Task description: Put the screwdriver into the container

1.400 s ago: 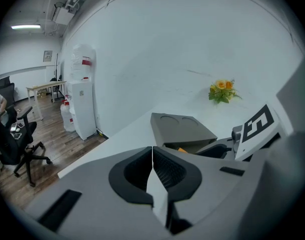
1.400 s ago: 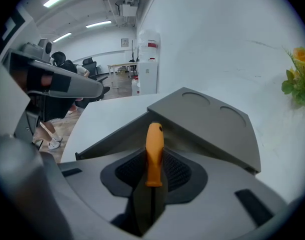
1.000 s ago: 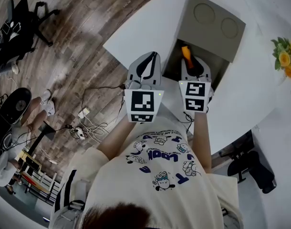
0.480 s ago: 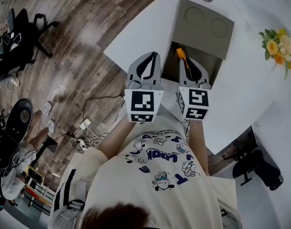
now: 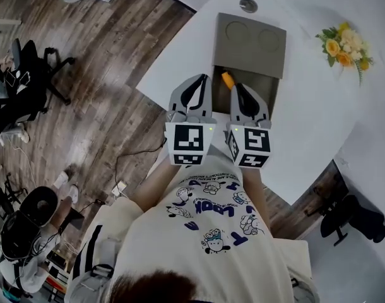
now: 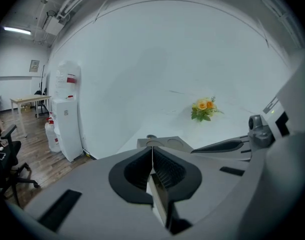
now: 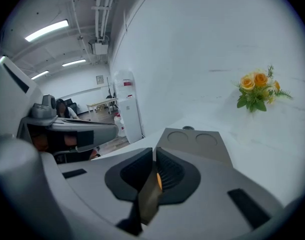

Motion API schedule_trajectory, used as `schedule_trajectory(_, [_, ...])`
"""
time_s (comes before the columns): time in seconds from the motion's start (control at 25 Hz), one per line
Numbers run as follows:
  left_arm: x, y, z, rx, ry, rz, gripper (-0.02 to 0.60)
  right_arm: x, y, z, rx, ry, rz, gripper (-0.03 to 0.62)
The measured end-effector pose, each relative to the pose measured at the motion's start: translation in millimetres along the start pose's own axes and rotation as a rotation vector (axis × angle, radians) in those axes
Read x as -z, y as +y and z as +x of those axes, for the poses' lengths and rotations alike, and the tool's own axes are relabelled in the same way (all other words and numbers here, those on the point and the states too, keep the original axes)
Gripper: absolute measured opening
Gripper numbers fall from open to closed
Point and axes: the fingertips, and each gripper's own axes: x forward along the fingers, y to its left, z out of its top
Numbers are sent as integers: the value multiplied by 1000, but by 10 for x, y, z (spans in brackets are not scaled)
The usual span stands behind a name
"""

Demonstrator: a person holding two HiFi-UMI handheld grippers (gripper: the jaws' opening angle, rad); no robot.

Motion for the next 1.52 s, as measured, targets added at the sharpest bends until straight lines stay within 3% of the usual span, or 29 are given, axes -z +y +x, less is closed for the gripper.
schedule_trajectory(0.56, [-232,-176,-82,48,-56,48,18,-209,-97,-245,97,-98,71,37])
schedule_trajectory(1.52, [-321,-219,-87,49,-78,58,19,-245,-121,-291,104,-110,68,35])
